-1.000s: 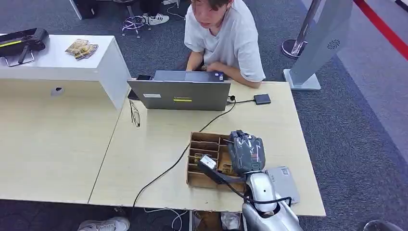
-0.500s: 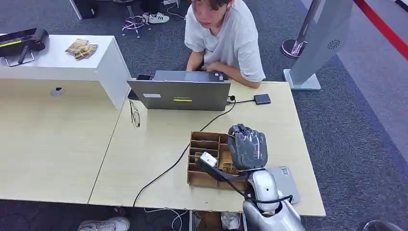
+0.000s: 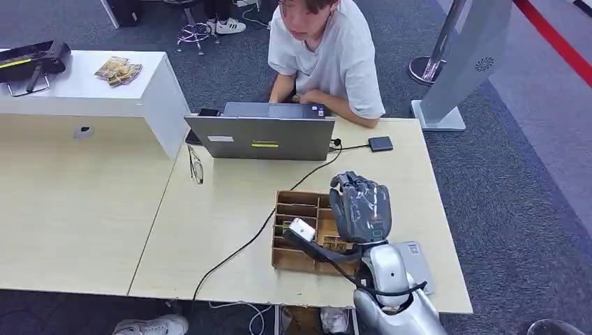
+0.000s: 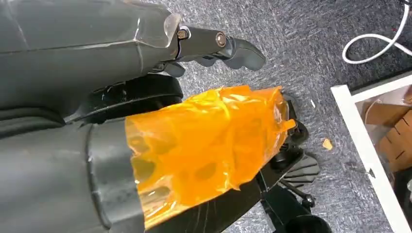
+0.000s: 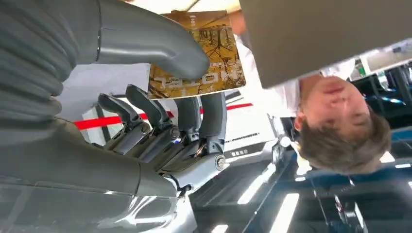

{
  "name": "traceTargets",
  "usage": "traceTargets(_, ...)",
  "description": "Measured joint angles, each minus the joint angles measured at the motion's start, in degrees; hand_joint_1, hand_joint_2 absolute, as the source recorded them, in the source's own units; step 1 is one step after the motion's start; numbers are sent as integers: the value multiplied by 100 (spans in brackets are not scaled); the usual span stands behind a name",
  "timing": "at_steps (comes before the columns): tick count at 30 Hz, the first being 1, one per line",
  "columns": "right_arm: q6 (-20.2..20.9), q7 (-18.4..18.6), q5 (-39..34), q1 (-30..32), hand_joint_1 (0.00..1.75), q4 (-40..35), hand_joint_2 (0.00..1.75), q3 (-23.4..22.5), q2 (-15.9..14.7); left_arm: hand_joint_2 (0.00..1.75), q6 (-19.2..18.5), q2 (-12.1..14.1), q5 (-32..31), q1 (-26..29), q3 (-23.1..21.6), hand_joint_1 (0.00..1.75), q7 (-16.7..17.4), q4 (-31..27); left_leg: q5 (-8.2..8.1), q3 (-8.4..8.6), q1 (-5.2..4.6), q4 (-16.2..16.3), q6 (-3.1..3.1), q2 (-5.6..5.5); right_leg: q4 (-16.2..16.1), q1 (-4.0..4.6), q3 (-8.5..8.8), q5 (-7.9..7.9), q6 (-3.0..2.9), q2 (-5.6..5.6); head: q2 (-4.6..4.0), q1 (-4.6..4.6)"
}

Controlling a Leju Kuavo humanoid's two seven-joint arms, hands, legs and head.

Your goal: Pass the card to the sensor for recognition and then transmit it.

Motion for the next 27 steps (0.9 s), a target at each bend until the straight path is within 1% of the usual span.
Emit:
traceTargets(7,-39,-59,0,-1,169,-278,175,103,-20,0,35,0,20,11,0,0,-9,0,0,0,0,0,0,0,0,0,0,0,0,0,0,0)
traceTargets(11,-59,-118,0,-3,166,-451,175,160,-28,0,39,0,55,14,0,0,-20,0,0,0,0,0,0,0,0,0,0,0,0,0,0,0)
traceTargets(12,-70,-134,0,-4,169,-486,175,175,-33,0,41,2,57,14,0,0,-22,0,0,0,0,0,0,0,0,0,0,0,0,0,0,0)
traceTargets(15,-98,-140,0,-5,169,-599,175,232,-44,0,48,2,70,19,0,0,-26,0,0,0,0,0,0,0,0,0,0,0,0,0,0,0)
traceTargets(21,-109,-206,0,-26,175,-789,175,319,-57,0,52,2,98,26,0,0,-35,0,0,0,0,0,0,0,0,0,0,0,0,0,0,0)
traceTargets(25,-112,-206,-2,-50,173,-844,175,369,-68,0,55,2,103,27,0,0,-42,0,0,0,0,0,0,0,0,0,0,0,0,0,0,0)
traceTargets(27,-107,-208,-20,-73,175,-844,175,378,-74,0,55,4,101,27,0,0,-42,0,0,0,0,0,0,0,0,0,0,0,0,0,0,0)
